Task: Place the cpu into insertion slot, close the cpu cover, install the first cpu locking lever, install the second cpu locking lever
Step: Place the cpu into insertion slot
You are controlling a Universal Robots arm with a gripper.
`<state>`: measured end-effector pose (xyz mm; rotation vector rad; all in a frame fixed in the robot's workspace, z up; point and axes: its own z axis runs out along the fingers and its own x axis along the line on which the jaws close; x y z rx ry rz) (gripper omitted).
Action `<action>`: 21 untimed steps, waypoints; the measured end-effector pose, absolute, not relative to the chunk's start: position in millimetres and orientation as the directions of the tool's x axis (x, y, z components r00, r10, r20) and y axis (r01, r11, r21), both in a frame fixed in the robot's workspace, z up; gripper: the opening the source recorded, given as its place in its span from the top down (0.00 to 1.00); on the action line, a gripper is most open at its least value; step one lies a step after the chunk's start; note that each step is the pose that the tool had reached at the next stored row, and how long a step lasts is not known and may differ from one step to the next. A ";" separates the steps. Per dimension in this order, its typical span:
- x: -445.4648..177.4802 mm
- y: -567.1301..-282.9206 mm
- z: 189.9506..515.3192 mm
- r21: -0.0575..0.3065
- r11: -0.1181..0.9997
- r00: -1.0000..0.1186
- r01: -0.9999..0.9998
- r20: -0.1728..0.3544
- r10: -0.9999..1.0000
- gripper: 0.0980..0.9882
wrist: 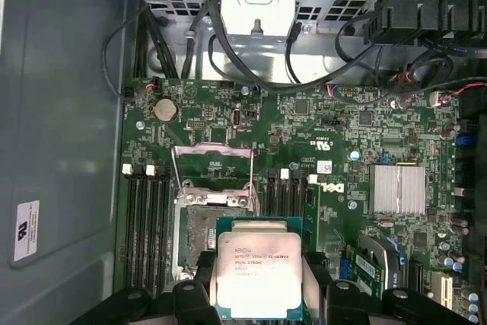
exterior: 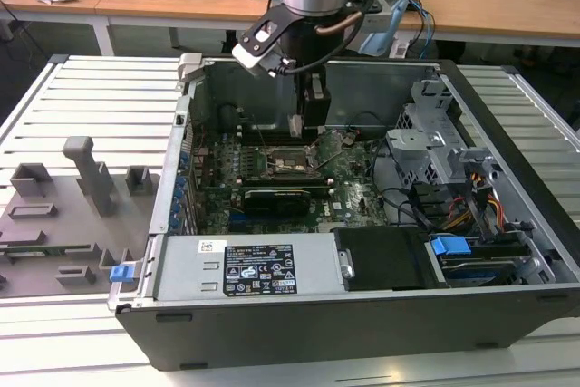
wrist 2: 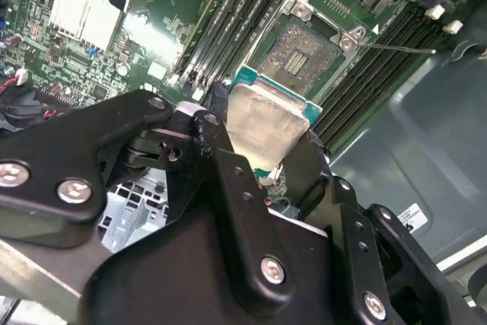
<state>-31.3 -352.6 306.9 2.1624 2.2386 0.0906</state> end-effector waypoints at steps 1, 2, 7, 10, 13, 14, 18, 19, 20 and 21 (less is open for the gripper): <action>-31.3 -352.6 304.9 0.061 0.034 -0.035 0.998 0.020 0.999 0.51; -31.3 -352.6 303.4 0.061 0.034 -0.035 0.998 0.020 0.999 0.51; -31.5 -352.6 293.3 0.061 0.034 -0.035 0.998 0.020 0.999 0.51; -31.8 -352.6 289.4 0.061 0.034 -0.035 0.998 0.020 0.999 0.51; -32.3 -352.6 287.9 0.061 0.034 -0.035 0.998 0.020 0.999 0.51; -33.3 -352.6 287.0 0.061 0.034 -0.035 0.998 0.020 0.999 0.51; -36.3 -352.5 282.8 0.061 0.034 -0.035 0.998 0.020 0.999 0.51; -36.5 -351.3 280.7 0.061 0.034 -0.035 0.998 0.019 0.999 0.51; -37.3 -350.0 278.3 0.061 0.032 -0.033 0.998 0.017 0.999 0.51; -37.9 -349.4 275.3 0.061 0.020 -0.021 0.998 0.016 1.000 0.51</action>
